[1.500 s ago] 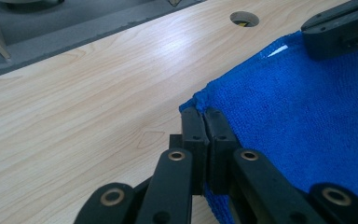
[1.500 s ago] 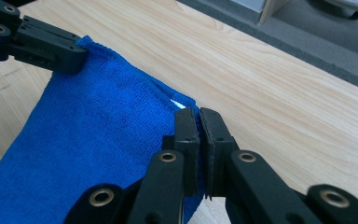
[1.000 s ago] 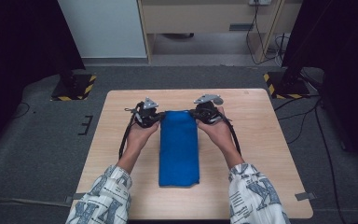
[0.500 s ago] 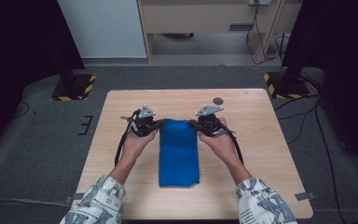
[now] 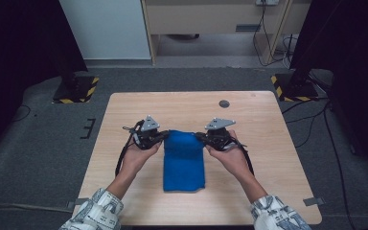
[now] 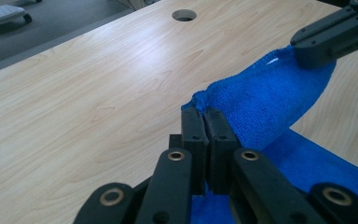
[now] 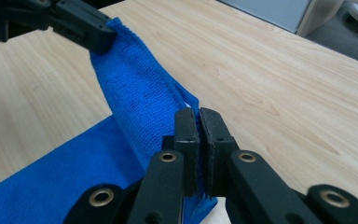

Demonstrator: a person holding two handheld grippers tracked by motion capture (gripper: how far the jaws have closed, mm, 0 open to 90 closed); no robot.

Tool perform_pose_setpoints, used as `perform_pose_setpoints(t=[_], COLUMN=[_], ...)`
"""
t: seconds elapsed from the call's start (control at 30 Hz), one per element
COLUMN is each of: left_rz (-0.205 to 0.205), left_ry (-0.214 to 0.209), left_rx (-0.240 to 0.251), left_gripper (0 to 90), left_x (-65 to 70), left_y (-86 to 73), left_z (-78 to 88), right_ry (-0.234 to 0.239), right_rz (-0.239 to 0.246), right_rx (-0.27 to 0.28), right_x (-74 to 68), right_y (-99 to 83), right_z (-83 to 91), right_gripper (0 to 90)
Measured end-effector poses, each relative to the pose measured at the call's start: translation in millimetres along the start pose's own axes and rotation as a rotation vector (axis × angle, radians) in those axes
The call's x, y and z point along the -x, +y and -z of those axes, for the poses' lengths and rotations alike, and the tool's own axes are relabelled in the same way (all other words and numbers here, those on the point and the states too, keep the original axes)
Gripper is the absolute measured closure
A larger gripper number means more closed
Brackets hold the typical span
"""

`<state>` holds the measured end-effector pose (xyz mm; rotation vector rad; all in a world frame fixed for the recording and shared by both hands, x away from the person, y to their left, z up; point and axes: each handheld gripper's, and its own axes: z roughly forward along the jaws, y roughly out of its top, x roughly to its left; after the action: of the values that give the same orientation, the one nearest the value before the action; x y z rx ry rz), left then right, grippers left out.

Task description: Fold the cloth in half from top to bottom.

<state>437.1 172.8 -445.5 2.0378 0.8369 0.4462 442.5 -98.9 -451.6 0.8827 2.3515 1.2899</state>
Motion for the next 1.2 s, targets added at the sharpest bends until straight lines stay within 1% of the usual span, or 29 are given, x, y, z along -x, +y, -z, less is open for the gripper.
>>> perform_pose_setpoints(t=[0.07,0.13,0.23,0.3,0.4,0.43,0.6,0.67,0.73,0.8,0.93,1.07,1.2], left_rz=[0.002,0.002,0.003,0.011,-0.001,-0.008,-0.006,-0.001,0.014,0.015,0.02,0.031,0.025], left_ry=[-0.004,-0.007,-0.024,-0.036,-0.035,-0.033,-0.039,-0.041,-0.053,-0.053,-0.06,-0.068,-0.075], left_rx=[0.004,0.006,0.007,0.012,0.007,0.003,0.011,0.011,0.013,0.015,0.011,0.019,0.021], left_gripper=[88.0,88.1,88.0,87.9,87.9,87.9,87.9,87.8,87.7,87.6,87.3,87.0,86.7], left_x=[2.2,3.2,7.9,10.5,14.9,15.5,16.6,17.0,17.8,19.7,21.6,21.8,25.0], left_y=[-1.3,-1.8,-6.9,-10.6,-13.7,-14.0,-14.1,-15.7,-18.7,-21.8,-25.8,-28.2,-30.2], left_z=[0.6,0.8,3.2,5.2,5.9,5.6,7.4,9.6,11.1,12.0,12.3,13.8,16.8], right_ry=[0.003,0.006,0.014,0.018,0.024,0.026,0.029,0.031,0.033,0.033,0.035,0.038,0.045], right_rz=[0.01,0.006,0.007,0.008,0.009,0.003,0.011,0.012,0.01,0.007,0.025,0.017,0.007], right_rx=[-0.003,-0.001,-0.001,-0.002,-0.006,-0.009,-0.005,-0.004,-0.005,-0.002,-0.014,-0.009,-0.003], right_x=[-2.5,-3.3,-3.9,-4.9,-7.0,-8.1,-11.9,-12.4,-14.0,-16.3,-20.3,-19.5,-20.2], right_y=[-2.4,-3.7,-6.0,-9.2,-14.3,-15.6,-17.0,-17.5,-19.1,-20.6,-23.1,-24.2,-25.7], right_z=[2.0,4.0,6.8,8.5,9.4,9.2,9.9,11.6,12.9,14.1,14.1,14.3,17.3], right_gripper=[86.7,86.7,86.7,86.6,86.6,86.6,86.6,86.6,86.5,86.5,86.4,86.3,86.3])
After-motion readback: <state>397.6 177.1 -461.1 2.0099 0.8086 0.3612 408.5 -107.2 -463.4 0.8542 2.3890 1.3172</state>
